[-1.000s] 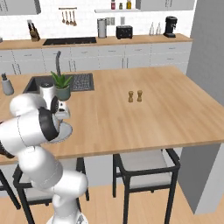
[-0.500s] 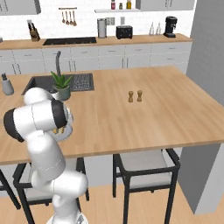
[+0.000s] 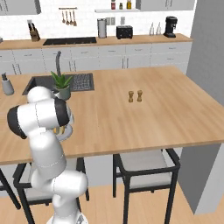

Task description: Place one bun and one sausage from the bowl on each plate.

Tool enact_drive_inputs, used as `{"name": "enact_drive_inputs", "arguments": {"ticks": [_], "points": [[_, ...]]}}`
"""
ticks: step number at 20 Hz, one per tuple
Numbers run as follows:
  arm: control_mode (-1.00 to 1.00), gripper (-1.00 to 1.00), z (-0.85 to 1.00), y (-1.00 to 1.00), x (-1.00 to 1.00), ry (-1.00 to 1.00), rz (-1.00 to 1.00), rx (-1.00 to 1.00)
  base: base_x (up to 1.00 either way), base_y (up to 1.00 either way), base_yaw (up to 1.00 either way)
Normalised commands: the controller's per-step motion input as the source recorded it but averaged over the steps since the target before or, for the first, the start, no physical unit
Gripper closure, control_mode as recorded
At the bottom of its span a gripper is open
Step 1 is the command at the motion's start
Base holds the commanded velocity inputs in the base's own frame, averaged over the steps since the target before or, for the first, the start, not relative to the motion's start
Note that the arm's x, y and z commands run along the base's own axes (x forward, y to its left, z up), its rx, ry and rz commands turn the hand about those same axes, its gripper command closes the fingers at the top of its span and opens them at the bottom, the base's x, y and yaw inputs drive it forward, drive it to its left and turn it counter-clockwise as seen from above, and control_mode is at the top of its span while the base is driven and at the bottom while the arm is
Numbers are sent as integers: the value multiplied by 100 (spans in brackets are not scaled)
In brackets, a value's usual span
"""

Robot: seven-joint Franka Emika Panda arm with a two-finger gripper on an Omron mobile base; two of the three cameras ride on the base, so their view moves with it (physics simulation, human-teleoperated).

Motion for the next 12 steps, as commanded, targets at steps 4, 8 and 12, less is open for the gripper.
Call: {"name": "enact_drive_inputs", "arguments": {"ticks": [4,8,12], "points": [[-100,-100,-24,-12,0,0,0,0,0,0,0],[-100,-100,0,-11,-6,0,0,0,0,0,0],[-100,-100,26,-1,-30,0,0,0,0,0,0]]}}
